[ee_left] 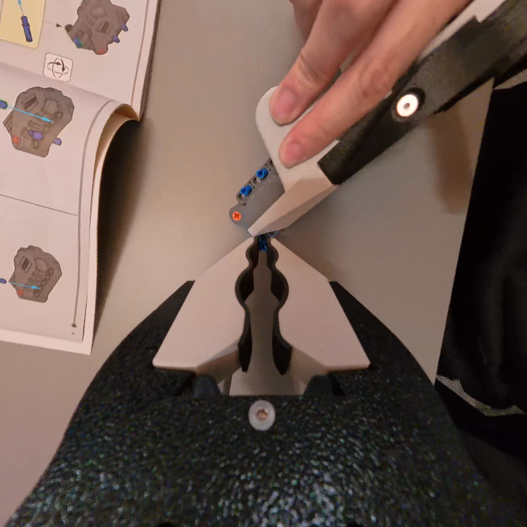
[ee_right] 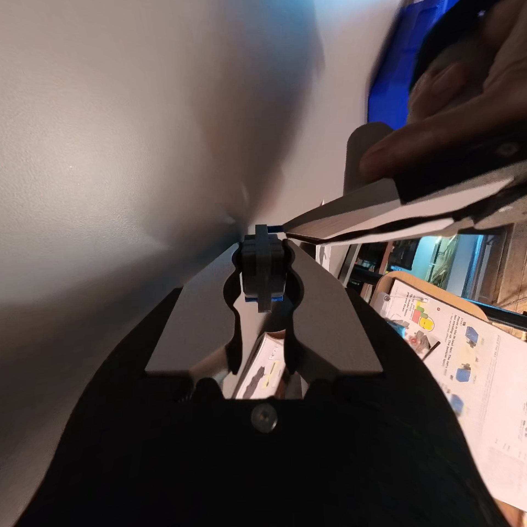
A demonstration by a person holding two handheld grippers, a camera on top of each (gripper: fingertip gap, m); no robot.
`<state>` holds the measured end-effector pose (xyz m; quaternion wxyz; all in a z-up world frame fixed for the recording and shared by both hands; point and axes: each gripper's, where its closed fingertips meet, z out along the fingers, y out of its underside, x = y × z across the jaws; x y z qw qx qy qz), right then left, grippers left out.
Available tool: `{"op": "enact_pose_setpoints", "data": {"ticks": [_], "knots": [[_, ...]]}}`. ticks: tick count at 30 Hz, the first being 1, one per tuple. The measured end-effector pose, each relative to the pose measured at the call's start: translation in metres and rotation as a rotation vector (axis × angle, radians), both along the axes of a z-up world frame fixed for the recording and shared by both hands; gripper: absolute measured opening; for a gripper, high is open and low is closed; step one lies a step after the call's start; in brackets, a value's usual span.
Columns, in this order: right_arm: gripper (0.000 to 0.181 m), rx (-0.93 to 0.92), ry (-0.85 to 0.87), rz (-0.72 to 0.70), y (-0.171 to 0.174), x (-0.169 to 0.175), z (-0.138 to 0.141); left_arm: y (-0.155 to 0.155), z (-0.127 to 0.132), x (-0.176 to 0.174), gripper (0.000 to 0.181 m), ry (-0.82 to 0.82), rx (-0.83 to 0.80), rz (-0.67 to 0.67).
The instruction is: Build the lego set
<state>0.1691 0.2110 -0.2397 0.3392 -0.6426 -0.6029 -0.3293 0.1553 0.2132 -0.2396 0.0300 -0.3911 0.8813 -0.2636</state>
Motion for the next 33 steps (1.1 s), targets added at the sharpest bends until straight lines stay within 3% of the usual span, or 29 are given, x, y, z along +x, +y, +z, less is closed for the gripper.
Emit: {"op": "enact_pose_setpoints", "data": {"ticks": [1,8,13,16,19,22,28,30,31,33], "knots": [[0.025,0.008,0.021,0.001,0.0,0.0,0.0,0.0,0.001,0.001,0.002,-0.009,-0.013,-0.008],[0.025,0.006,0.093,0.017,-0.001,-0.003,-0.003,0.0,-0.002,0.004,0.002,-0.043,0.072,-0.029],[0.025,0.044,0.127,0.04,-0.005,-0.004,-0.004,-0.002,-0.001,0.003,0.002,-0.017,-0.023,-0.01],[0.038,0.019,0.274,0.054,-0.012,-0.008,0.0,0.003,-0.007,0.002,0.001,-0.007,0.037,-0.015],[0.067,-0.065,0.482,0.04,-0.019,-0.014,0.006,-0.001,-0.008,0.0,0.001,-0.001,0.028,-0.031],[0.063,-0.099,0.595,0.016,-0.022,-0.012,0.01,0.0,-0.005,0.001,0.001,-0.014,0.042,-0.026],[0.077,-0.103,0.939,-0.245,-0.013,0.002,0.032,-0.003,0.003,0.003,0.001,-0.042,0.0,-0.019],[0.077,-0.139,1.044,-0.278,-0.016,-0.007,0.031,-0.002,0.001,0.003,0.001,-0.035,-0.001,-0.017],[0.071,-0.152,1.051,-0.307,-0.017,-0.008,0.026,-0.002,0.001,0.003,0.001,-0.033,-0.003,-0.015],[0.079,-0.172,1.01,-0.344,-0.018,-0.006,0.011,-0.004,0.002,0.003,0.001,-0.028,-0.027,-0.02]]}}
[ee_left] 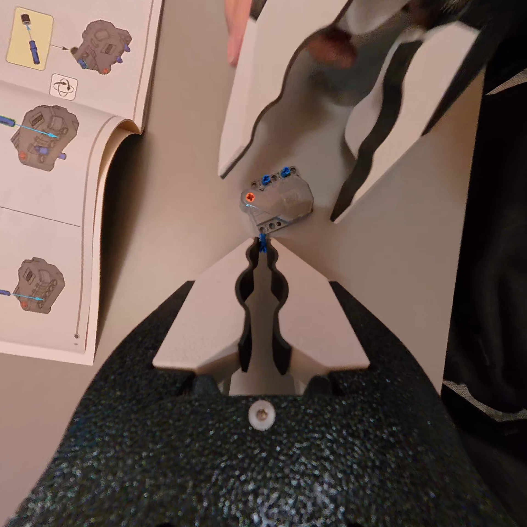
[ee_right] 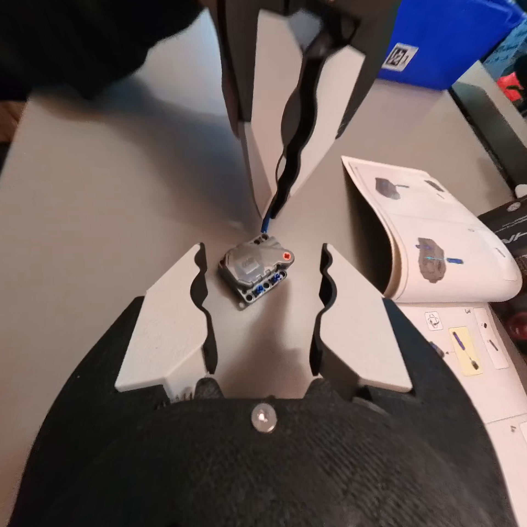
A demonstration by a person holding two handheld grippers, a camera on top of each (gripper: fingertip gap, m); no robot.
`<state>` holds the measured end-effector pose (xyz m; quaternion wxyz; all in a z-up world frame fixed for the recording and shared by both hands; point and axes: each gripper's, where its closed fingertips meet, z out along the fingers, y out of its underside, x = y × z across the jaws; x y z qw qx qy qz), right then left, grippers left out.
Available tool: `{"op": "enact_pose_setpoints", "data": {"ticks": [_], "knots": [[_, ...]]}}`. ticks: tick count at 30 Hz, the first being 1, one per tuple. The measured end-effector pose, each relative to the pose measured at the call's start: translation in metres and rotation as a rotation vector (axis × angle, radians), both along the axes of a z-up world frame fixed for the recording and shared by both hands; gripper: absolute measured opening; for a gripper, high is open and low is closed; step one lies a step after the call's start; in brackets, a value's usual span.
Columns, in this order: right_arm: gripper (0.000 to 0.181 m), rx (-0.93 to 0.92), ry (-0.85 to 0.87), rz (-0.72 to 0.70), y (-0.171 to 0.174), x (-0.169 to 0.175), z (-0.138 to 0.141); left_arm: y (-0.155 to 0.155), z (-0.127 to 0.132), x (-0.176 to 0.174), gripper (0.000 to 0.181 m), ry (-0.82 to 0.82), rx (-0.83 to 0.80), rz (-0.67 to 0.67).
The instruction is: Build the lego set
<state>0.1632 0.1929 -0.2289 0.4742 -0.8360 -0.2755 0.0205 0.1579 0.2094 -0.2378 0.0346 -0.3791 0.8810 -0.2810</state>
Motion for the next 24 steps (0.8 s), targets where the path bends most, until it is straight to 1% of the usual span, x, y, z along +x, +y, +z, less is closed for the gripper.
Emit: {"op": "enact_pose_setpoints", "data": {"ticks": [1,2,3,4,6,8,9,17,24], "knots": [[0.077,-0.008,-0.028,-0.002,0.001,0.003,-0.006,-0.002,0.001,-0.001,0.001,-0.001,-0.014,-0.007],[0.079,-0.018,-0.048,-0.003,0.002,0.006,-0.01,-0.003,0.002,-0.001,0.001,-0.001,-0.024,-0.012],[0.081,-0.028,-0.045,0.03,0.001,0.004,-0.012,-0.005,0.002,-0.002,0.001,0.001,-0.031,-0.019],[0.077,-0.026,-0.037,0.059,0.002,0.002,-0.013,-0.006,0.003,-0.002,0.001,0.001,-0.038,-0.024],[0.076,-0.031,-0.029,0.109,0.005,0.0,-0.016,-0.006,0.002,-0.001,0.001,0.003,-0.046,-0.023],[0.068,-0.066,-0.045,0.137,0.006,-0.001,-0.023,-0.004,0.001,0.0,0.001,0.003,-0.027,-0.016],[0.061,-0.076,-0.04,0.144,0.006,-0.002,-0.026,-0.003,0.0,0.001,0.001,0.003,-0.013,-0.012],[0.061,-0.054,-0.038,0.173,0.007,-0.007,-0.026,0.001,-0.002,0.002,0.001,-0.01,0.112,-0.011],[0.061,-0.053,-0.039,0.186,0.008,-0.008,-0.026,0.001,-0.003,0.001,0.001,0.058,0.172,-0.042]]}}
